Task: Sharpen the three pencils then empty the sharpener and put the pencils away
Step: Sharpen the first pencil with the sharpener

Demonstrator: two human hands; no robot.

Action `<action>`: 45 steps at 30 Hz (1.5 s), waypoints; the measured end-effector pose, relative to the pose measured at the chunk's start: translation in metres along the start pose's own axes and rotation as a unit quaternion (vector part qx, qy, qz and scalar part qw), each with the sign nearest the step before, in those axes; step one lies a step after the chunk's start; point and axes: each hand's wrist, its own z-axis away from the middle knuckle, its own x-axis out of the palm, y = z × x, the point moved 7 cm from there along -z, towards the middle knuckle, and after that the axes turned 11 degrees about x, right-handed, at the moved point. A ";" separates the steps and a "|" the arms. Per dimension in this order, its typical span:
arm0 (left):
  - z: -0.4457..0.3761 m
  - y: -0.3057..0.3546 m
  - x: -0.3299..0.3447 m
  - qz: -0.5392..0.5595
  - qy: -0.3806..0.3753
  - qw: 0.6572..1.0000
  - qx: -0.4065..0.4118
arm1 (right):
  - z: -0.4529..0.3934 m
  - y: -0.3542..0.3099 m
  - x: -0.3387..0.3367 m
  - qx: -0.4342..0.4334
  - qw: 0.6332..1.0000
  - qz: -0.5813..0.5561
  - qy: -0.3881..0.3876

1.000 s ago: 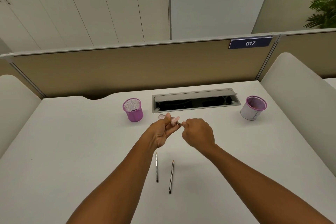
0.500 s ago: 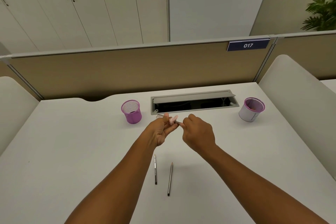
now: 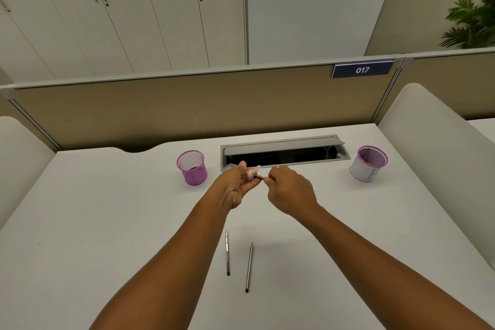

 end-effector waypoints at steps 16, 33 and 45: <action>0.001 0.012 0.006 -0.007 -0.002 1.000 -0.003 | -0.011 0.010 -0.005 0.150 0.954 -0.206 -0.159; 0.002 0.011 0.006 0.003 0.003 1.000 0.003 | -0.005 0.010 -0.002 0.133 0.962 -0.193 -0.140; 0.009 0.007 0.010 -0.001 -0.014 1.000 -0.016 | 0.007 0.009 -0.010 0.057 0.997 -0.030 0.038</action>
